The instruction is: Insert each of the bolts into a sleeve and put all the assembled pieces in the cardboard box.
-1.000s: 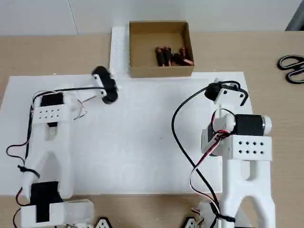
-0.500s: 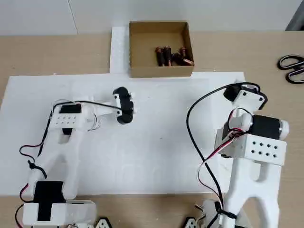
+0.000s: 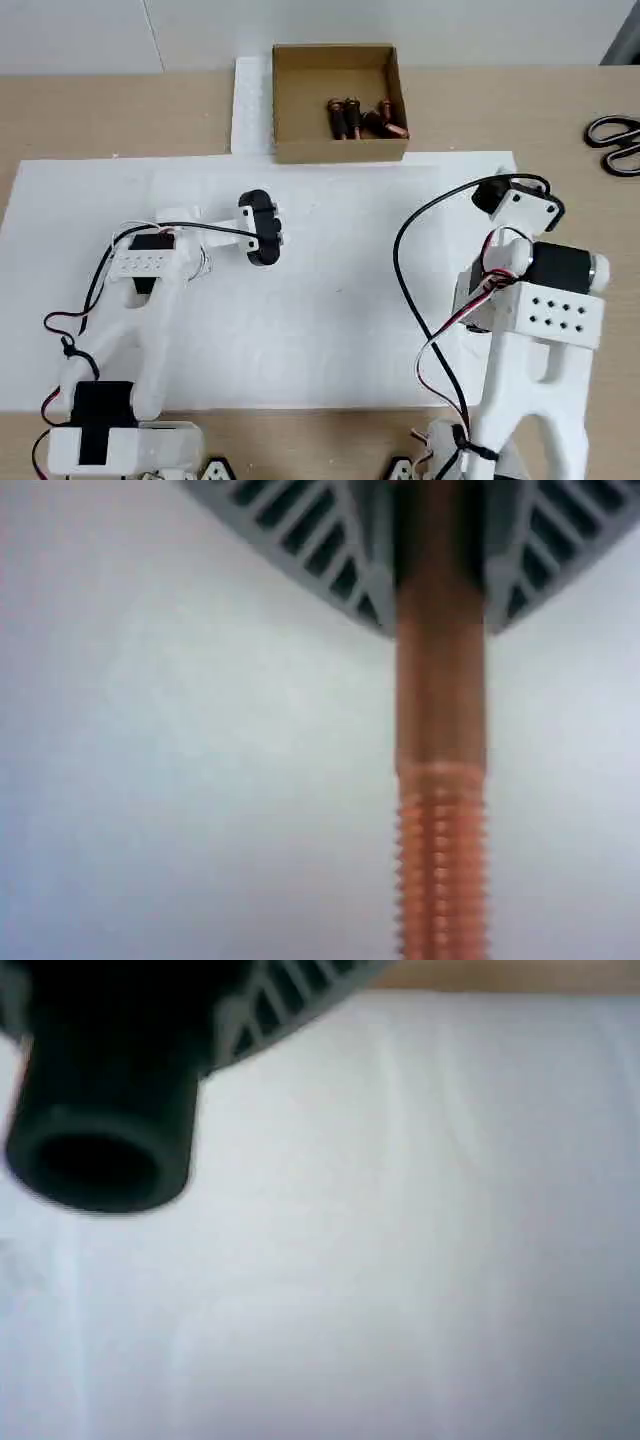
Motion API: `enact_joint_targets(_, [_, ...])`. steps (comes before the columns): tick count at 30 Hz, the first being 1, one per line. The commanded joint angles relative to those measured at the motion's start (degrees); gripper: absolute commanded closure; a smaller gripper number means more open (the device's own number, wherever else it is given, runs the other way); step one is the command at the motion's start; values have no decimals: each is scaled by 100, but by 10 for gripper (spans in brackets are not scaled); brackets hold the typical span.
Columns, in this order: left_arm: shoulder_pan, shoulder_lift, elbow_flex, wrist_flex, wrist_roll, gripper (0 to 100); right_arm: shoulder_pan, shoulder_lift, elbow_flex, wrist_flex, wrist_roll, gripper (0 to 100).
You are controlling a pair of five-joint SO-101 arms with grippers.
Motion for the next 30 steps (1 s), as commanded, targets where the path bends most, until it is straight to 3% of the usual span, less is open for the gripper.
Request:
enact_joint_targets(1, [18,-97,-136,-123,-448,914,57,-101,-18,-40,62,996])
enact_joint_targets(5, [9,-105,-171,-123,-149,849,48,-101,-18,-40,62,996])
enact_joint_targets(11, [0,-132,-251,-123,-88,846,48,-101,-18,-13,62,996])
enact_joint_targets(17, [53,-809,-945,-123,1125,844,31,-101,-18,-22,62,996])
enact_joint_targets(22, [141,-1081,-1569,-123,2840,844,31,-101,-18,-13,62,996])
enact_joint_targets(30, [141,-1125,-1745,-62,6804,877,22,-101,-18,-13,53,995])
